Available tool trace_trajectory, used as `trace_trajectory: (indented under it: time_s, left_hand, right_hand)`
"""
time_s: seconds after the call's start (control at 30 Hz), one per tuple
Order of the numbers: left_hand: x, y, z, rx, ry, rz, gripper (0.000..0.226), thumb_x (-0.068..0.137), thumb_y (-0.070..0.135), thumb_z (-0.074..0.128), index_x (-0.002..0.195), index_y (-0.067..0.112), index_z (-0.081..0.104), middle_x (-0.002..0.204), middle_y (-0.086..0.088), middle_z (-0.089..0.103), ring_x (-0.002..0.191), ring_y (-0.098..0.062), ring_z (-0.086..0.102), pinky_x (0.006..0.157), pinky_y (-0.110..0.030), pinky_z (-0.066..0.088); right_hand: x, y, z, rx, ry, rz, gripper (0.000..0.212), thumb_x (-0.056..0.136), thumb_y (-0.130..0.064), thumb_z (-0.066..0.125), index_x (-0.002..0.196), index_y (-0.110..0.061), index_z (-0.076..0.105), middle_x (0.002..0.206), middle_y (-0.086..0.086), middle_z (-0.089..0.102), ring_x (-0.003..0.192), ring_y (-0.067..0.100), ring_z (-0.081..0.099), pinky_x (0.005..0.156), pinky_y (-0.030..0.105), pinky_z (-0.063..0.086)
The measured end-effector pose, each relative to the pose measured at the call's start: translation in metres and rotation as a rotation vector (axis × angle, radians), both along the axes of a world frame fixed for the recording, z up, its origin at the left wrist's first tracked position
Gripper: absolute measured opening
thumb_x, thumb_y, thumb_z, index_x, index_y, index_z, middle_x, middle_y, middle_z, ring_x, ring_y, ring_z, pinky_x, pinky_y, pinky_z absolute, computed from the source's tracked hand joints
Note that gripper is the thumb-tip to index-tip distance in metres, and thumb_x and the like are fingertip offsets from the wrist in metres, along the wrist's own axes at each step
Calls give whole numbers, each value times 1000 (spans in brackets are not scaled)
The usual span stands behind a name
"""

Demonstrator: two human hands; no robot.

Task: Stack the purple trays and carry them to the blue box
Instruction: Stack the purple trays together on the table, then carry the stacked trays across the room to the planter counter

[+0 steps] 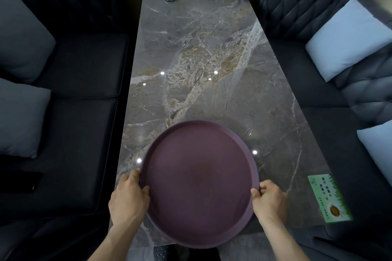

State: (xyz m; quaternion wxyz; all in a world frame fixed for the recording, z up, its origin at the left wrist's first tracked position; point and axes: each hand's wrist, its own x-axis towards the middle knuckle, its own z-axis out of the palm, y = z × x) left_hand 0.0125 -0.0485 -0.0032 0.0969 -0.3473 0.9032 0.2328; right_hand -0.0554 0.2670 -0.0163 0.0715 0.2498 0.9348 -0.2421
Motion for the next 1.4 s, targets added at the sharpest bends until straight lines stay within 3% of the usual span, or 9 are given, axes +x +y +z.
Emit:
trace_trajectory:
  time_s: [0.1,0.23,0.33,0.57,0.67,0.77,0.87,0.97,1.4]
  left_hand:
    - [-3,-9,-3,123,-24,25,45,81,26,72,122,28,53,120,3,62,98,-28,65,78,-44,52]
    - [-19,-23,-12,452,-6,204,55,73,26,82,121,28,57,107,7,71,93,-19,68,88,-43,54]
    - [-31,-23,-18,571,65,384,65,74,39,84,131,20,59,111,2,69,90,-19,65,85,-38,51]
    - [-32,-24,-6,695,215,462,76,59,31,96,115,26,45,102,6,62,90,-21,68,79,-44,58]
    - [-40,-37,27,706,324,482,78,57,34,96,112,26,42,103,1,63,87,-22,68,65,-38,56]
    - [-52,-58,68,647,474,443,86,52,34,98,118,30,42,110,4,62,92,-18,65,76,-41,57]
    - [-67,-81,120,599,593,336,116,45,36,98,141,48,34,123,15,53,109,-14,58,97,-41,51]
    - [-81,-103,178,592,693,285,121,42,35,98,146,49,37,130,14,55,118,-15,57,102,-39,49]
    - [-101,-123,375,607,983,221,119,40,31,98,146,41,43,130,5,61,117,-23,61,102,-47,51]
  right_hand:
    - [0,-1,-4,-64,-33,-56,15,85,-18,72,95,-18,61,80,-2,67,74,24,61,70,41,56]
    - [2,-1,-7,-271,-86,-162,62,83,-47,71,135,-19,51,119,4,67,106,27,63,89,41,50]
    - [-1,-4,-8,-330,-109,-158,70,77,-63,67,129,-18,56,120,2,66,110,27,61,90,41,50]
    - [-20,-25,12,-453,39,-195,61,76,-59,71,116,-16,57,115,2,60,98,21,59,81,38,51]
    - [-43,-44,43,-571,99,-129,55,74,-62,71,107,-20,57,103,-2,64,88,11,60,67,27,46]
    - [-70,-69,82,-566,145,-57,63,74,-66,67,112,-17,57,103,1,65,91,22,63,82,43,52]
    - [-94,-97,135,-584,230,45,76,74,-59,72,135,-19,47,134,6,57,118,29,57,100,46,47]
    - [-111,-119,197,-619,310,160,91,72,-56,77,148,-28,35,153,3,41,137,27,43,110,45,40]
    - [-133,-137,406,-675,649,252,87,70,-41,84,145,-23,44,146,4,49,129,28,51,103,41,44]
